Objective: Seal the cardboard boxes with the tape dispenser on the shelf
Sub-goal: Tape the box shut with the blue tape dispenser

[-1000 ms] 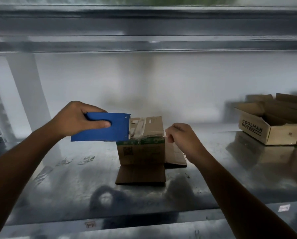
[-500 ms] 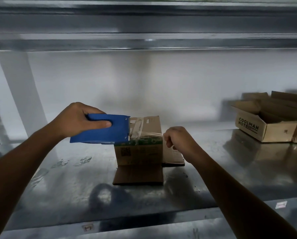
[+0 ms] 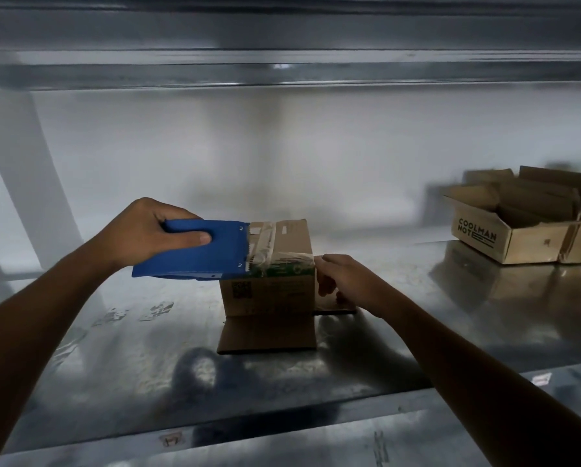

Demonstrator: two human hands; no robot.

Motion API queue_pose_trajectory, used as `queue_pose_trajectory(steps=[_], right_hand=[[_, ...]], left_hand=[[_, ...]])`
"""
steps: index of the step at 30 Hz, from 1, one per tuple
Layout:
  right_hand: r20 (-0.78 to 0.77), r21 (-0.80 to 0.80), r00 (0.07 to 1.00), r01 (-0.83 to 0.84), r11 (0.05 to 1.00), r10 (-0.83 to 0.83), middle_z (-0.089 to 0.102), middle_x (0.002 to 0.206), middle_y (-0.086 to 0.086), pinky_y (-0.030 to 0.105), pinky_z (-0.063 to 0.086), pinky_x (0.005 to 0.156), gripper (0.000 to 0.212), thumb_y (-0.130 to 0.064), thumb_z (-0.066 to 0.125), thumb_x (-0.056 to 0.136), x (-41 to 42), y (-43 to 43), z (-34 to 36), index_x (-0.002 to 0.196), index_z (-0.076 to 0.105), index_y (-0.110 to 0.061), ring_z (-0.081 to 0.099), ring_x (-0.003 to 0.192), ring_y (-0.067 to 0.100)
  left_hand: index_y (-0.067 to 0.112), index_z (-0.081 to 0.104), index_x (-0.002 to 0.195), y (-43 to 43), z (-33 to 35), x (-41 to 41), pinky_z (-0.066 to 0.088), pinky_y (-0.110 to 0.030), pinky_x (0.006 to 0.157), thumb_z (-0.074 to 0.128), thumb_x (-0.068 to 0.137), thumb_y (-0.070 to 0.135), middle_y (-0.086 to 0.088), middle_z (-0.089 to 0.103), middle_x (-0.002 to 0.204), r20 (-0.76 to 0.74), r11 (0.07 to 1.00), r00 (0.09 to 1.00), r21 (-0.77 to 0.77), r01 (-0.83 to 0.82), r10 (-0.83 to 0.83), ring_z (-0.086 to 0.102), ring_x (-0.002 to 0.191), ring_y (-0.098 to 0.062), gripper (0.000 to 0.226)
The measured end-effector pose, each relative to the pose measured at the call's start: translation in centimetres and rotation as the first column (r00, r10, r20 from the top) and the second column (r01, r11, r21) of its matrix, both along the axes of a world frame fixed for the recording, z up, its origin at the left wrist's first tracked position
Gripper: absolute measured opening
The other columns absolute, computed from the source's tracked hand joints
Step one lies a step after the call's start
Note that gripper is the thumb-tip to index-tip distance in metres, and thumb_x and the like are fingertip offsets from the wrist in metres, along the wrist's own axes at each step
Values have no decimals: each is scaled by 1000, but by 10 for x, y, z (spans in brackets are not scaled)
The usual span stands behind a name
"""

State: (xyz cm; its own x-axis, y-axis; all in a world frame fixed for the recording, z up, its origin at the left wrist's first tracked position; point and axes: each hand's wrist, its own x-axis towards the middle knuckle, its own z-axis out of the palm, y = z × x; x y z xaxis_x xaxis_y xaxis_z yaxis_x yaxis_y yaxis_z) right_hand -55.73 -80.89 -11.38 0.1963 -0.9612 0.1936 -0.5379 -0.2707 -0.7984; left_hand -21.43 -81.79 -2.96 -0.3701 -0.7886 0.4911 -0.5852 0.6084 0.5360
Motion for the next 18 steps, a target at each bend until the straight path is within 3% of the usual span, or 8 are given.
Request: queue_pose_trajectory(steps=[3, 6, 8, 11, 13, 15, 18], right_hand=[[-85, -50, 996, 26, 998, -30, 68, 86, 1, 33, 44, 70, 35, -45, 46, 104, -3, -1, -2, 95, 58, -12, 60, 74, 13], [-132, -236, 989, 32, 971, -64, 63, 113, 1, 36, 48, 88, 16, -30, 54, 103, -8, -5, 1, 114, 55, -18, 58, 103, 17], [-70, -365, 997, -1, 931, -27, 56, 131, -2, 29, 40, 104, 30, -16, 53, 102, -9, -5, 7, 132, 55, -18, 49, 124, 14], [-138, -511, 989, -117, 852, 53, 53, 139, -2, 19, 33, 109, 38, -11, 46, 105, 2, -4, 22, 143, 52, -16, 43, 131, 11], [-249, -510, 965, -206, 835, 86, 53, 142, 4, 27, 35, 111, 40, -13, 43, 107, 17, -7, 28, 147, 49, -12, 43, 133, 16], [-387, -424, 918, -260, 868, 86, 45, 155, 5, 31, 28, 119, 45, -26, 38, 110, 31, -9, 31, 153, 42, -14, 34, 145, 18], [-616, -315, 786, -312, 896, 57, 30, 165, 2, 36, 19, 122, 52, -41, 27, 111, 41, -14, 27, 157, 33, -19, 24, 153, 20]], left_hand=[[51, 77, 97, -1, 0, 0, 59, -30, 74, 74, 73, 54, 16, 78, 95, 7, 1000, 1000, -11, 13, -13, 75, 84, -8, 24], [51, 77, 96, -3, 0, 0, 58, -22, 72, 74, 71, 56, 17, 78, 95, 17, 1000, 1000, -13, 23, -23, 74, 84, -6, 25], [49, 78, 96, -4, 0, 0, 58, -16, 69, 75, 72, 54, 15, 78, 95, 20, 999, 999, -11, 36, -36, 74, 84, -6, 25], [49, 78, 97, -4, -1, -3, 58, -16, 69, 75, 73, 55, 15, 78, 95, 32, 999, 999, -12, 43, -42, 75, 83, -8, 25], [50, 78, 96, -4, 0, -6, 57, -16, 68, 74, 73, 56, 15, 78, 95, 32, 999, 999, -8, 41, -41, 74, 83, -7, 24], [51, 77, 96, -3, 1, -8, 57, -17, 67, 73, 74, 56, 16, 78, 94, 41, 999, 999, -13, 30, -30, 74, 83, -7, 23], [51, 77, 97, -2, 2, -8, 57, -26, 71, 73, 74, 58, 17, 78, 94, 66, 1000, 998, -21, 7, -6, 74, 83, -6, 25]])
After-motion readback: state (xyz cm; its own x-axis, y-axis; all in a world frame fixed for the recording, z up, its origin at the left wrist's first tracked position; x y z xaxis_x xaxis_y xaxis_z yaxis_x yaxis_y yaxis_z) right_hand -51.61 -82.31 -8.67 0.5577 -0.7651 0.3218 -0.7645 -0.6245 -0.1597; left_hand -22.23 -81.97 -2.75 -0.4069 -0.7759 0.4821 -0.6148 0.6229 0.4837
